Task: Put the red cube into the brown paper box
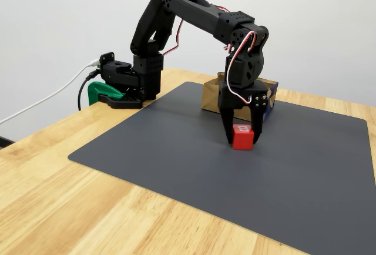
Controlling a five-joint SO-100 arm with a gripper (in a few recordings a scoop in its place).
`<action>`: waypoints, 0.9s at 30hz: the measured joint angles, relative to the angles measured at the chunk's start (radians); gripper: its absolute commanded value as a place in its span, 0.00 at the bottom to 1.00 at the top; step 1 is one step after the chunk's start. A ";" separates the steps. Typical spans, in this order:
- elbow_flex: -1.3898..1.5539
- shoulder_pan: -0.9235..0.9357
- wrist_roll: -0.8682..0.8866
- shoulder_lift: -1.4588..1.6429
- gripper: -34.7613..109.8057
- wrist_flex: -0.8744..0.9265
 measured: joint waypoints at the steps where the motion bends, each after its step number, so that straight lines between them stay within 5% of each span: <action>1: 0.000 0.000 0.005 0.000 0.25 0.000; 12: 0.098 0.012 0.117 0.080 0.24 -0.193; 27: 0.549 -0.021 0.242 0.571 0.24 -0.545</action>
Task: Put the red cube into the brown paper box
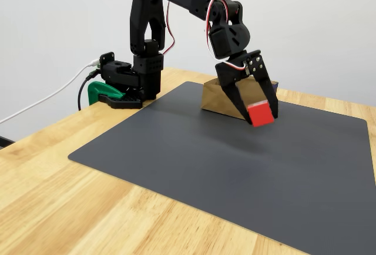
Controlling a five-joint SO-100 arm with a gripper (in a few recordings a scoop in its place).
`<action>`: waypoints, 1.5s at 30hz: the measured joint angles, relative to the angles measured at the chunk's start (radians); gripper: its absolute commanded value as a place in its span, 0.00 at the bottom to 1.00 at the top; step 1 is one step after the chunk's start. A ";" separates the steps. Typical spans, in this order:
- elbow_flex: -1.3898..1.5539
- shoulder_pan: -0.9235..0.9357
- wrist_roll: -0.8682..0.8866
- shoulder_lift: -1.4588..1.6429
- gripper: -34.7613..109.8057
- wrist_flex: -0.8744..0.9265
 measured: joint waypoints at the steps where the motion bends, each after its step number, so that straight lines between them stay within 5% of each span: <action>1: 0.028 -0.012 0.008 0.037 0.24 -0.014; 24: 0.755 -0.305 -0.057 0.940 0.24 -0.202; 35: 0.767 -0.436 0.014 0.891 0.24 -0.141; 45: 0.514 -0.529 0.166 0.615 0.27 0.120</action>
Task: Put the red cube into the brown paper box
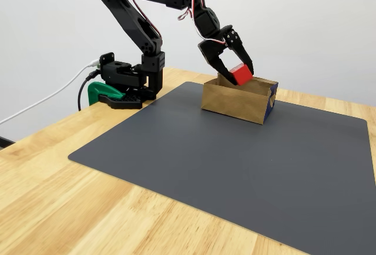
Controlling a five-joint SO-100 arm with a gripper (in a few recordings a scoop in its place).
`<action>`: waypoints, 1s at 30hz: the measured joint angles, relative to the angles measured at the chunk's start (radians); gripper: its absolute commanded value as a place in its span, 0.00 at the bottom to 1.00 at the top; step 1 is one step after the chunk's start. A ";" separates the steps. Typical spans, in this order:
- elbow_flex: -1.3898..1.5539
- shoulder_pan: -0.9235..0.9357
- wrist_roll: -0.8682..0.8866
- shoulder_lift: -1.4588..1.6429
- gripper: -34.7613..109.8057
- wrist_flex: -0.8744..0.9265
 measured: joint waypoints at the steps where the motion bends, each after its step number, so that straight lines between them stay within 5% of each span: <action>1: -0.012 -0.009 0.003 -0.012 0.29 0.015; 11: -0.023 -0.015 0.052 -0.018 0.53 0.063; 30: 0.080 0.201 -0.011 0.279 0.50 0.005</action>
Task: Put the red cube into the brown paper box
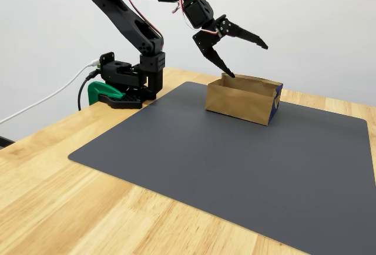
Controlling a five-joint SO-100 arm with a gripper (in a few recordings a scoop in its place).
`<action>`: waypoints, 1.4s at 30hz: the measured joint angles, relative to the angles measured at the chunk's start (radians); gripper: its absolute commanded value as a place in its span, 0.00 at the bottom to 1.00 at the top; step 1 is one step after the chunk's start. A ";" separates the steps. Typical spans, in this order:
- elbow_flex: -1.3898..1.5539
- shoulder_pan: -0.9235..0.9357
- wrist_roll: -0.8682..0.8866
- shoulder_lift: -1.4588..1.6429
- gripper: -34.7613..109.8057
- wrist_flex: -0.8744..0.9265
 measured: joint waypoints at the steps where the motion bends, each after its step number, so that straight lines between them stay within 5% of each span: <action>1: 0.020 0.002 -0.009 0.040 0.47 -0.014; 7: 0.091 0.100 0.080 0.238 0.31 -0.048; 15: 0.163 0.210 0.163 0.442 0.24 -0.012; 42: 0.344 0.256 0.284 0.647 0.24 0.179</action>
